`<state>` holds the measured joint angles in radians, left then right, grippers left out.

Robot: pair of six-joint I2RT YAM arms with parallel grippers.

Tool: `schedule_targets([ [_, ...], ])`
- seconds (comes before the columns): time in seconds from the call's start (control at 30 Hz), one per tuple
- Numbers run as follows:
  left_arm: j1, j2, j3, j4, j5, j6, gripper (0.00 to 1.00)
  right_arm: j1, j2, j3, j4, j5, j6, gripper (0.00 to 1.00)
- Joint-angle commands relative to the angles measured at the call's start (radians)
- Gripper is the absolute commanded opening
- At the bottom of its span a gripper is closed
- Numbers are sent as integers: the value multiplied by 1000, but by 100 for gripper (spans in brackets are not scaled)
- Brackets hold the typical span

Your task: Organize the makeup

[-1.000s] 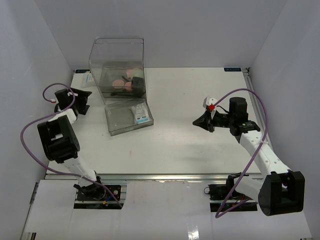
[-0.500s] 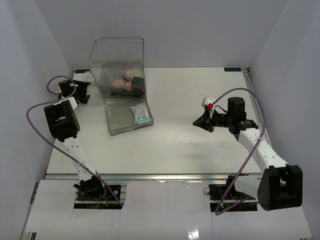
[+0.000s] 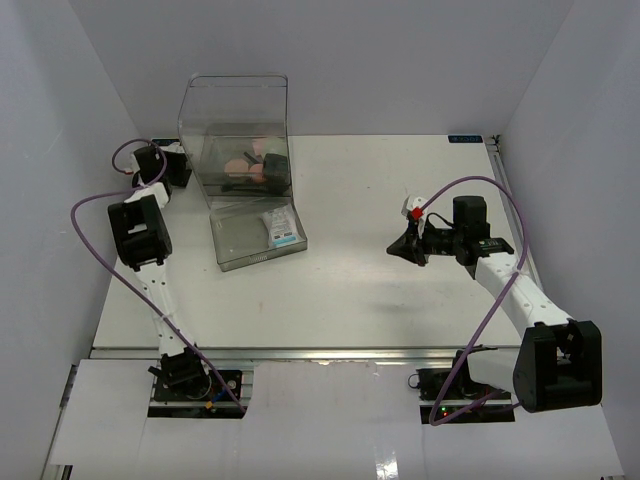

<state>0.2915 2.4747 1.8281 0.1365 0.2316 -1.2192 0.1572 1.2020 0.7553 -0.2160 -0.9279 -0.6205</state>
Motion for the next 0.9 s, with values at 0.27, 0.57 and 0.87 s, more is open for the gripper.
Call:
schedule_targets([
  [0.27, -12, -23, -24, -20, -60, -1, 17, -5, -13, 38, -25, -12, -30, 8],
  [0.57, 32, -259, -301, 109, -76, 39, 6, -5, -34, 33, -25, -14, -28, 8],
  [0.87, 104, -674, -693, 186, -104, 199, 0, -11, -71, 32, -25, -32, -25, 8],
])
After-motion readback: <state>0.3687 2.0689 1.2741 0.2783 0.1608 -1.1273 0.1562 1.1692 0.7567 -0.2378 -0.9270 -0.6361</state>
